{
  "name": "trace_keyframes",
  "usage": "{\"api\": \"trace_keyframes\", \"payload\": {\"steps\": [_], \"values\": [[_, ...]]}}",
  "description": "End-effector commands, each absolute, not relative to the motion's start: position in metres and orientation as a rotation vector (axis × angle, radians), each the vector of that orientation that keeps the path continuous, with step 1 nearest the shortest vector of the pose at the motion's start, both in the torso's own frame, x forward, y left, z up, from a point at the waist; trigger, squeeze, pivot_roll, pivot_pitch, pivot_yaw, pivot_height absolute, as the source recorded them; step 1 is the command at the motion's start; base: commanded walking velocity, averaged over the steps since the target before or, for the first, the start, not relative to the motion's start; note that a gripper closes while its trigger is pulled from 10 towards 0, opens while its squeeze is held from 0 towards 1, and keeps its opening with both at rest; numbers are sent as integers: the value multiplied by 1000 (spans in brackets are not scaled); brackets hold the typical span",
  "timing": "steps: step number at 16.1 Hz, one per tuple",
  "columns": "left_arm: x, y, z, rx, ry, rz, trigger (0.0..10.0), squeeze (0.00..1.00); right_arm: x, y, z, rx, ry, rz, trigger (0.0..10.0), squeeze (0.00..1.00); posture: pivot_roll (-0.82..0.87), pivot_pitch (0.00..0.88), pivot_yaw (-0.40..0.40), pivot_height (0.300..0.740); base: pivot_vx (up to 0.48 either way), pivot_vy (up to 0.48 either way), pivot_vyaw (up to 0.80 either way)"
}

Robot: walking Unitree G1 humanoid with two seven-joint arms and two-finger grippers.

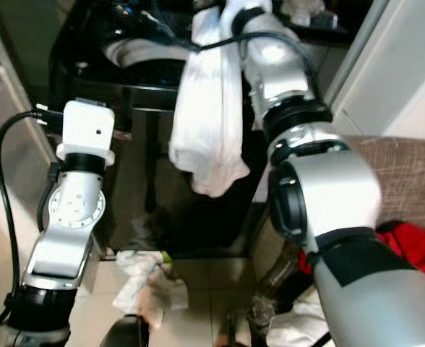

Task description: Clothes washing

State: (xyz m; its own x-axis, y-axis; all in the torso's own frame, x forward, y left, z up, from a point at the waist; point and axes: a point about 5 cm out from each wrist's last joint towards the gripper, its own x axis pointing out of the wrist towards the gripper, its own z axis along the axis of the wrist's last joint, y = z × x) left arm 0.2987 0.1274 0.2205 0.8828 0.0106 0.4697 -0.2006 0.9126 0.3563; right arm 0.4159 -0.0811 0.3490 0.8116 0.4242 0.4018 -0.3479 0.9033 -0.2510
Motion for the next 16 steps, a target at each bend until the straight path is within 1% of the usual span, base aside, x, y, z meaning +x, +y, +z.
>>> {"api": "trace_keyframes", "payload": {"steps": [1,3,5,8,9,10,11,12,14,16], "values": [[299,127,219,409,-467,119,10000,0,415,-88,361,-150,-503,395,10000,0,91,0,-92,740,0,0,450],[299,128,217,412,-451,120,10000,0,415,-91,362,-143,-502,378,10000,0,91,0,-92,740,0,0,444],[300,133,208,378,-392,123,10000,0,416,-96,364,-122,-502,350,10000,63,91,0,-92,740,0,0,434],[299,130,206,391,-386,106,10000,0,416,-97,363,-118,-496,337,10000,90,90,0,-93,740,0,0,431],[299,130,205,408,-380,108,10000,0,416,-97,364,-134,-512,324,10000,90,90,0,-93,740,0,0,444],[299,128,206,392,-390,70,10000,0,415,-101,368,-202,-549,244,10000,0,92,0,-93,740,0,0,0],[296,126,209,382,-418,35,10000,0,412,-105,377,-237,-613,175,10000,0,92,0,-93,740,409,0,0],[293,124,213,401,-453,10,10000,0,405,-112,398,-294,-734,63,10000,0,92,0,-93,740,480,0,0],[293,123,219,381,-485,9,10000,0,397,-112,423,-318,-828,31,10000,0,82,0,-86,740,480,0,0],[294,123,220,375,-491,18,10000,0,400,-112,423,-294,-776,45,10000,0,83,0,-90,740,480,0,0]]}}
